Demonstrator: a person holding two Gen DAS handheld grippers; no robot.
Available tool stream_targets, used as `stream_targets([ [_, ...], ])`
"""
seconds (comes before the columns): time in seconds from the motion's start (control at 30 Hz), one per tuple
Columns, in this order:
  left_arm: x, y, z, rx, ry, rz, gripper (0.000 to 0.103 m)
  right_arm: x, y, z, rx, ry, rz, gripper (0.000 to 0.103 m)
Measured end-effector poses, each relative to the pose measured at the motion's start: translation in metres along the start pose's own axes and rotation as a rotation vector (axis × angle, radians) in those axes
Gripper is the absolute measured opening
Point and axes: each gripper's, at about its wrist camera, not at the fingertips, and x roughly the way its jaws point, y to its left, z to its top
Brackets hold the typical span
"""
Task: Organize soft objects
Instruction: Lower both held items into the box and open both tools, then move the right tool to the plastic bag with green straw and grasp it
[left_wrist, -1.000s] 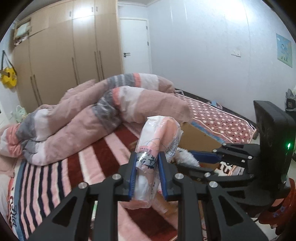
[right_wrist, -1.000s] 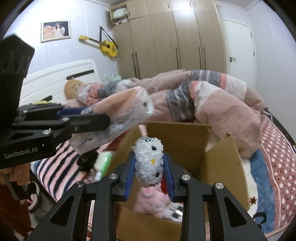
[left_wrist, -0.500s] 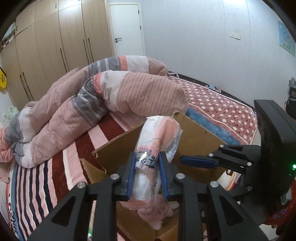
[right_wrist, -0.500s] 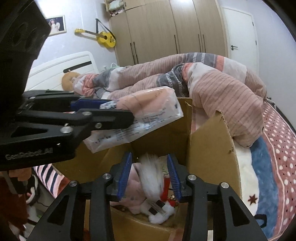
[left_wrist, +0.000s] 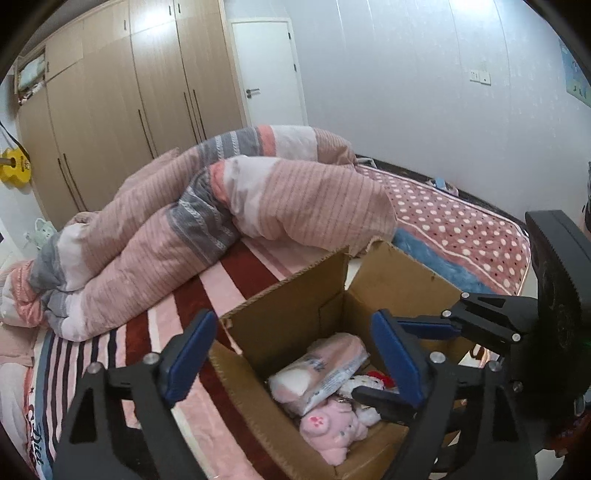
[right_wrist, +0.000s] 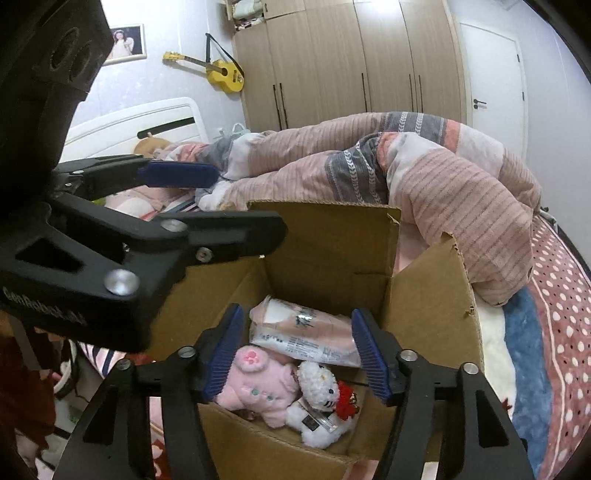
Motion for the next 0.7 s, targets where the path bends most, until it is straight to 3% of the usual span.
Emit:
stream_targets([
  [0.37,-0.058,0.049,-0.025,-0.07,-0.068,0.075,0.1,-0.019,0.046,0.012,-0.047,-0.039,0.006,0.065],
  [0.47,-0.078,0.07,-0.04,-0.094,-0.083,0.111,0.101,-0.023,0.065,0.017,-0.069,-0.063,0.02,0.071],
  [0.7,-0.117,0.127,-0.087,-0.167,-0.085,0.19,0.102,-0.013,0.128,0.027,-0.122,-0.078,0.084,0.072],
])
